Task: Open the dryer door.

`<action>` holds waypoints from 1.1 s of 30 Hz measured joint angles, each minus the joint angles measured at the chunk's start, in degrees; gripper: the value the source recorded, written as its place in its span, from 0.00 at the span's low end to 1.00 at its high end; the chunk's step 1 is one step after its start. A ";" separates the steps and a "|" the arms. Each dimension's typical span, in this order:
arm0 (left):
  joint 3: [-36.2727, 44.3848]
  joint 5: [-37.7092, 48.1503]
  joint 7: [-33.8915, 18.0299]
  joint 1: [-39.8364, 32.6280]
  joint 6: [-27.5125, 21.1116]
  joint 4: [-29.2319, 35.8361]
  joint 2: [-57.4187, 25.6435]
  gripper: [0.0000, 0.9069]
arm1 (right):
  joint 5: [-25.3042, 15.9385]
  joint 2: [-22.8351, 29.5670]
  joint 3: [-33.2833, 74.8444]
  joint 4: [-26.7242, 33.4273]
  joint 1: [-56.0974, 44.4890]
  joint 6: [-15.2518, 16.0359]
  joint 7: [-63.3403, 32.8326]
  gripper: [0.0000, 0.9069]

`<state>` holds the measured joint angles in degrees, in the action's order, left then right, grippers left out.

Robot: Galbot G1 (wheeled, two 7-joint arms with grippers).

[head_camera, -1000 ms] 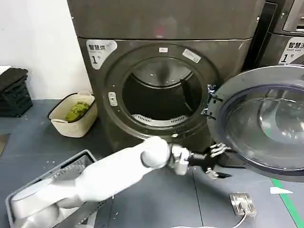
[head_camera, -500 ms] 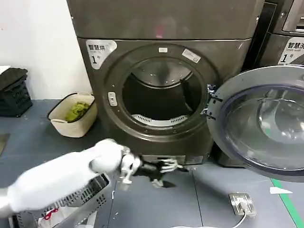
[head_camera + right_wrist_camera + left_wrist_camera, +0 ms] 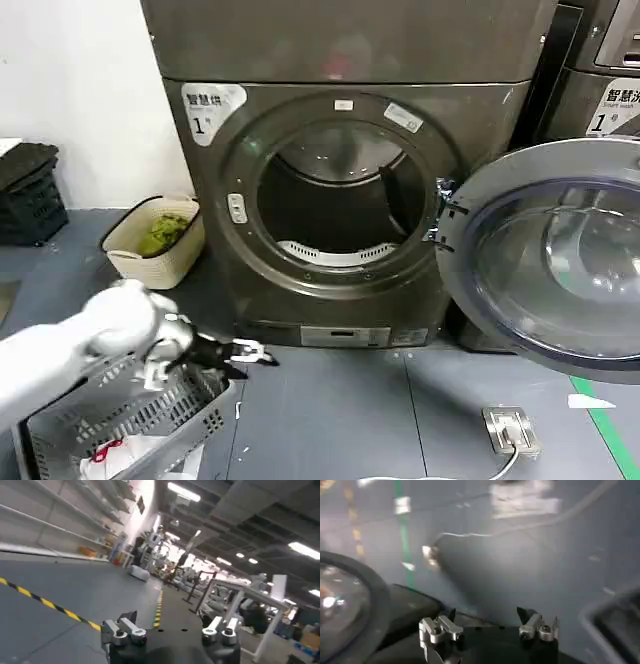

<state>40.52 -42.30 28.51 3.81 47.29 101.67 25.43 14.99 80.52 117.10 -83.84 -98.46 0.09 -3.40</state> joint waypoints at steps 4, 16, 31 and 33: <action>-3.69 -7.91 -3.27 2.93 0.01 0.43 -4.78 1.00 | 2.68 -0.20 -0.92 -0.47 0.26 0.21 0.03 1.00; -20.06 -22.87 -7.49 19.64 0.02 -1.06 -15.74 1.00 | 10.32 -1.35 -2.42 -0.41 1.22 0.16 -1.65 1.00; -25.67 -29.67 -10.31 23.72 -0.03 -1.48 -17.85 1.00 | 10.61 -1.11 -3.51 0.22 1.13 -1.66 -0.69 1.00; -26.28 -31.19 -10.76 23.94 -0.03 -1.75 -17.84 1.00 | 10.56 -1.08 -3.70 0.14 1.16 -1.62 -0.69 1.00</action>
<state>14.24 -73.50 17.75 27.75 47.26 99.92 7.59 25.56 79.43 113.41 -83.70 -97.29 -1.53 -4.08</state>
